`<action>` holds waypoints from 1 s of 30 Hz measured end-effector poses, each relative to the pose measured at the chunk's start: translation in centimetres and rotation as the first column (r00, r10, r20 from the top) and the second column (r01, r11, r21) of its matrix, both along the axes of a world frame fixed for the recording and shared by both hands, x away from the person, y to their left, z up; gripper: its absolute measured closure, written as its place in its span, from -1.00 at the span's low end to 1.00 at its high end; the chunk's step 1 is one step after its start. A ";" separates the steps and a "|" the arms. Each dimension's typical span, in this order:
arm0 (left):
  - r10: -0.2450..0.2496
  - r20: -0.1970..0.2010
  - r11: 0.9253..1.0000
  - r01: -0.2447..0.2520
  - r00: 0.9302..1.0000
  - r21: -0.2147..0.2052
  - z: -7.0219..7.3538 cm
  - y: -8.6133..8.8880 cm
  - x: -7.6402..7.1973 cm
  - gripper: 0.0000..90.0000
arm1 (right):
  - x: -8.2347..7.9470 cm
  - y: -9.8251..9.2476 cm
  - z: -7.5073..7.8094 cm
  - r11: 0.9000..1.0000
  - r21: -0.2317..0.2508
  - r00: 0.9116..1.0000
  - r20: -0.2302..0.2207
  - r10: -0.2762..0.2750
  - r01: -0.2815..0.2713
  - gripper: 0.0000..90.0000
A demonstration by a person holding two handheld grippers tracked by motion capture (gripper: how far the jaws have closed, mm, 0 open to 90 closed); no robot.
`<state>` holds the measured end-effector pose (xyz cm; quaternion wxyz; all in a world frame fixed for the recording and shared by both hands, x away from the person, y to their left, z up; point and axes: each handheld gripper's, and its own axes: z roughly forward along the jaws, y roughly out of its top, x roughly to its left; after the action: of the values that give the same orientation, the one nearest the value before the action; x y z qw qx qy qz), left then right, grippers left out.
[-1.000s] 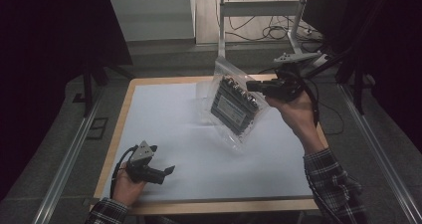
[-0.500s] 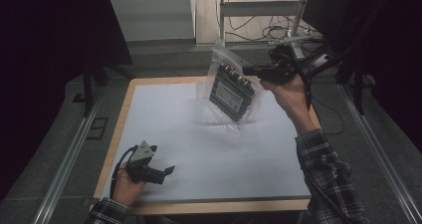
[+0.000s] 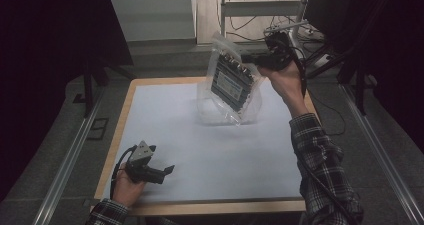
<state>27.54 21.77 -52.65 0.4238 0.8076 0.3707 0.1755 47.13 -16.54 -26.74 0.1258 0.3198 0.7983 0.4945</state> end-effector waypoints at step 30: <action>-0.009 -0.004 0.999 0.009 1.000 -0.042 0.0 0.4 0.1 -1.00 | 5.8 2.4 -1.4 0.998 -0.063 1.000 0.024 -0.020 0.021 0.97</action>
<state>27.62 22.13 -52.62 0.4406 0.8006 0.3715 0.1642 52.95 -14.12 -28.10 0.1501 0.3181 0.8087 0.4716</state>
